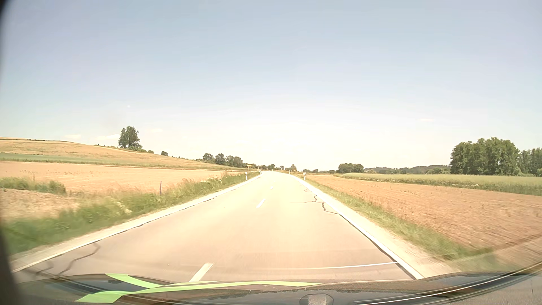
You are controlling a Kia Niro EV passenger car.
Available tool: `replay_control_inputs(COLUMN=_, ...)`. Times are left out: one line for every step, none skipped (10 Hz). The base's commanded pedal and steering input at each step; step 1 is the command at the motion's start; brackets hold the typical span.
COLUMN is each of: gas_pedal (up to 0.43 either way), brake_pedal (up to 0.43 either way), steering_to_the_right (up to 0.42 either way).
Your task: Follow the waypoints while adhering to traffic rules and regulations
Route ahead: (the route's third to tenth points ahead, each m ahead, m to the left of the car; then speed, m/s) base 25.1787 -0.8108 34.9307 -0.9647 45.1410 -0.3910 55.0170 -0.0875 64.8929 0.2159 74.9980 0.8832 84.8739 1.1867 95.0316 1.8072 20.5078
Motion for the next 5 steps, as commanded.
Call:
replay_control_inputs(gas_pedal=0.248, brake_pedal=0.000, steering_to_the_right=-0.009)
replay_control_inputs(gas_pedal=0.260, brake_pedal=0.000, steering_to_the_right=-0.005)
replay_control_inputs(gas_pedal=0.260, brake_pedal=0.000, steering_to_the_right=0.000)
replay_control_inputs(gas_pedal=0.268, brake_pedal=0.000, steering_to_the_right=0.000)
replay_control_inputs(gas_pedal=0.268, brake_pedal=0.000, steering_to_the_right=0.000)
